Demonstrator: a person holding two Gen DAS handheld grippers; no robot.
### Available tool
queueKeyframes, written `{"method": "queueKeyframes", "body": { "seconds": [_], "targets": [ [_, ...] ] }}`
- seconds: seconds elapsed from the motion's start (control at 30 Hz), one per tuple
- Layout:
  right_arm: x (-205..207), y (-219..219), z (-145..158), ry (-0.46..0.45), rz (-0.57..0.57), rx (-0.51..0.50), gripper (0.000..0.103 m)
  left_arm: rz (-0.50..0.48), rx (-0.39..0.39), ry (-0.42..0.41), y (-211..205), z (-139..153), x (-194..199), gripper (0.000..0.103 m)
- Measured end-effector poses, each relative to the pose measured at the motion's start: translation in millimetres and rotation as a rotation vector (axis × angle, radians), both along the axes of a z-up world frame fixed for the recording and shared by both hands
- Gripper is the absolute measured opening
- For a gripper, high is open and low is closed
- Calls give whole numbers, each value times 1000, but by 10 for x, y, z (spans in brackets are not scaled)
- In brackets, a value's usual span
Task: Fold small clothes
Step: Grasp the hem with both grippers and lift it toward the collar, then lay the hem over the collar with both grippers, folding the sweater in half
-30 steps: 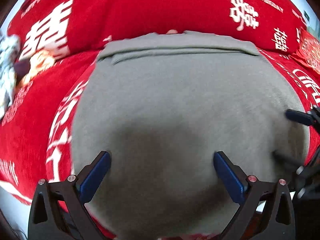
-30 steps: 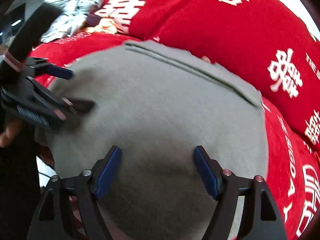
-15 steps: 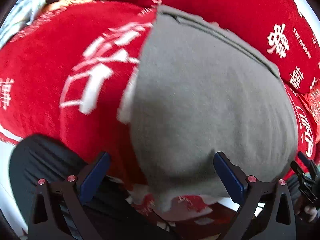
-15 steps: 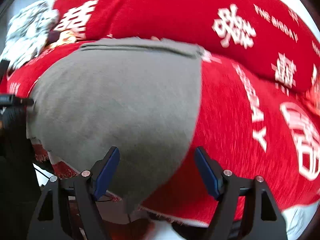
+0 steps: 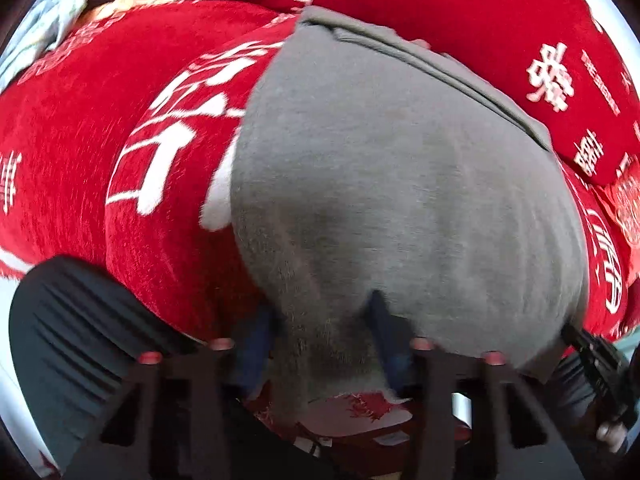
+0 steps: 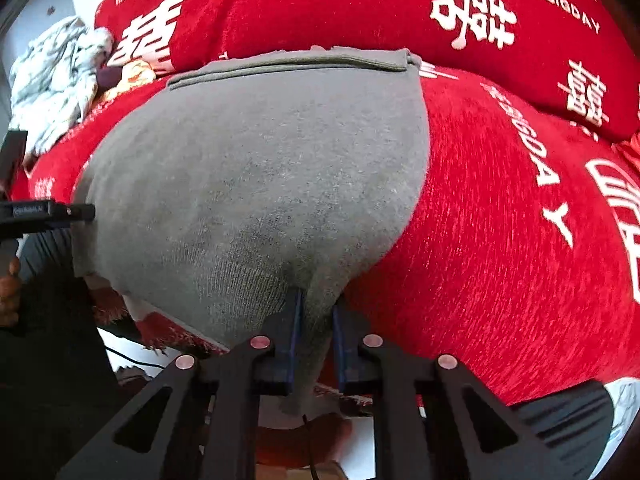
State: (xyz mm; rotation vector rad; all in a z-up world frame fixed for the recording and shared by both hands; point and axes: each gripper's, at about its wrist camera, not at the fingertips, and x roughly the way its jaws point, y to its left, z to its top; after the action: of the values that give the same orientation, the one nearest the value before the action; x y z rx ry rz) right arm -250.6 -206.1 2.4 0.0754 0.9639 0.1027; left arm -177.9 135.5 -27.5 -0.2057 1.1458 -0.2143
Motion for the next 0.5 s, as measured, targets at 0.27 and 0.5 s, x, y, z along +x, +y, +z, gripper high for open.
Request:
{"method": "queueKeyframes", "body": {
  "seconds": [0.27, 0.5],
  "targets": [
    [-36, -202, 399, -115, 0, 156, 11, -19, -35, -40, 104, 249, 123, 16],
    [380, -298, 743, -225, -23, 167, 10, -29, -56, -147, 50, 647, 460, 16]
  ]
}}
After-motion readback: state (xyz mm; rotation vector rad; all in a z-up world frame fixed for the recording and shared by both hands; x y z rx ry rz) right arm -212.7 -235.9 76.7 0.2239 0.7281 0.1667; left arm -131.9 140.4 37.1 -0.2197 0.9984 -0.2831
